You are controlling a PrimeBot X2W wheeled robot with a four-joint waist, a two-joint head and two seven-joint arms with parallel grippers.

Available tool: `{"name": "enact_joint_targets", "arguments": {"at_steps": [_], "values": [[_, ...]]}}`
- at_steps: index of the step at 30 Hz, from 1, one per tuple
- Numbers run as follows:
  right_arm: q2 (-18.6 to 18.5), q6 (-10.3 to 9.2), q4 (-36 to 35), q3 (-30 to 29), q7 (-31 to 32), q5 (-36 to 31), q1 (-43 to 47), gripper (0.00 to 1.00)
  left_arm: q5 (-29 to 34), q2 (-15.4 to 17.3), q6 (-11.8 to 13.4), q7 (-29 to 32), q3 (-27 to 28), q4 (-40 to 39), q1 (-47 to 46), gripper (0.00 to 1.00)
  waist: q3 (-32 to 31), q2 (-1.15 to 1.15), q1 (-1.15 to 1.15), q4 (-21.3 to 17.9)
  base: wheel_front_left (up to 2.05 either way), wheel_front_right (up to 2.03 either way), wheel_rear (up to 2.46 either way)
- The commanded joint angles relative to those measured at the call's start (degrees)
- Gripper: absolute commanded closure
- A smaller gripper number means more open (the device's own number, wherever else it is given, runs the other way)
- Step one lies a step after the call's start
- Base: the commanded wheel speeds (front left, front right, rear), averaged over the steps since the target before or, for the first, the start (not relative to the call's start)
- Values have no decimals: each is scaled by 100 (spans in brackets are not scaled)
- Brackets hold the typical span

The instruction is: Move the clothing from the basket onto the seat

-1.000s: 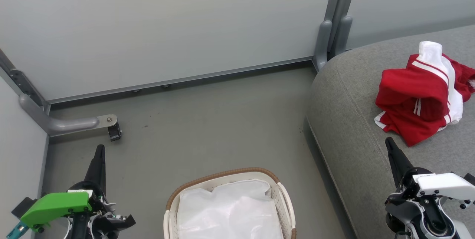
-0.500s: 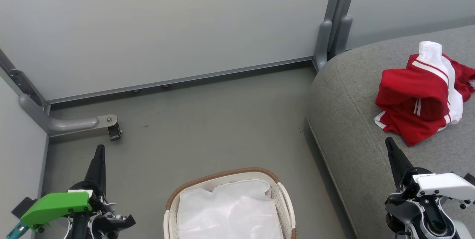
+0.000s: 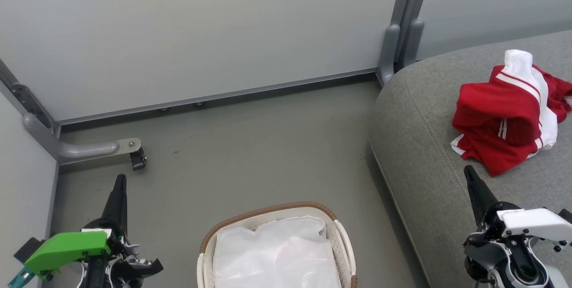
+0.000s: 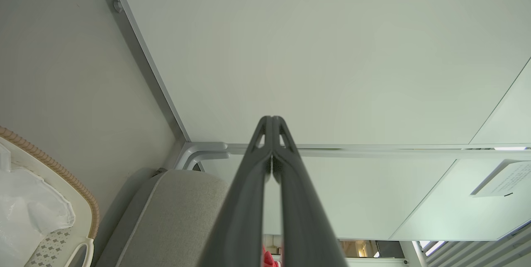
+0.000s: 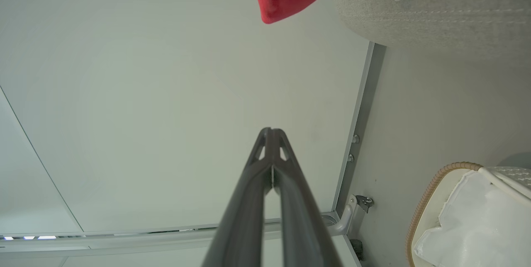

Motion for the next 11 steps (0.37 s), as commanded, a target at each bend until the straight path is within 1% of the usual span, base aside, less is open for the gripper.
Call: {"name": "enact_joint_targets", "arguments": {"at_steps": [1,11], "values": [[-31,0,-16,-12,18,21,60,100,-15,38,-35,20,11,-9,-72,100,0,0,0,0,0,0,0],[-31,0,-16,-11,17,21,60,100,-15,38,-35,20,11,-9,-72,100,0,0,0,0,0,0,0]]}}
